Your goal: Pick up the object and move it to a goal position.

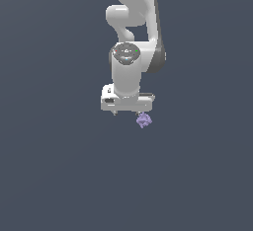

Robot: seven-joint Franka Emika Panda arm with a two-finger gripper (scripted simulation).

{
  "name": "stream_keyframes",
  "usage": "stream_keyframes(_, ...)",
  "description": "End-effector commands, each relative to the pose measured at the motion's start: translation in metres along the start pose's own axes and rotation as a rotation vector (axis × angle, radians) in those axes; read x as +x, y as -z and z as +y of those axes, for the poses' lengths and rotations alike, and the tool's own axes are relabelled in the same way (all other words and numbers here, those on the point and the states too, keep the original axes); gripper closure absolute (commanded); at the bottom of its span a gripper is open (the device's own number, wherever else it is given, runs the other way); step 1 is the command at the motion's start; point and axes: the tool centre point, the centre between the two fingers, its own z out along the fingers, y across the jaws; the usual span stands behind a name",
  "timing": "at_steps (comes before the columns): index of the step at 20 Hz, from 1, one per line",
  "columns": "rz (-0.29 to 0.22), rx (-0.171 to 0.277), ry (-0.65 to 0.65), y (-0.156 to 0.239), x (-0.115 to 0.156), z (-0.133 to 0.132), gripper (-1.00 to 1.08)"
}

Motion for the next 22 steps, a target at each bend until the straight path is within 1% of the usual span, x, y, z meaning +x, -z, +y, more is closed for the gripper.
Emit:
stream_keyframes(1, 0.000, 0.000, 0.000, 0.000, 0.000, 0.000, -0.92)
stream_keyframes(4, -0.002, -0.003, 0.001, -0.001, 0.000, 0.004, -0.92)
stream_keyframes(9, -0.015, -0.015, 0.003, -0.004, -0.002, 0.024, -0.92)
stream_keyframes(12, -0.017, -0.017, 0.000, -0.004, -0.003, 0.029, -0.92)
stream_keyframes(17, -0.013, -0.017, 0.022, -0.008, -0.004, 0.021, -0.92)
stream_keyframes(22, -0.003, -0.018, 0.097, -0.021, -0.007, -0.002, -0.92)
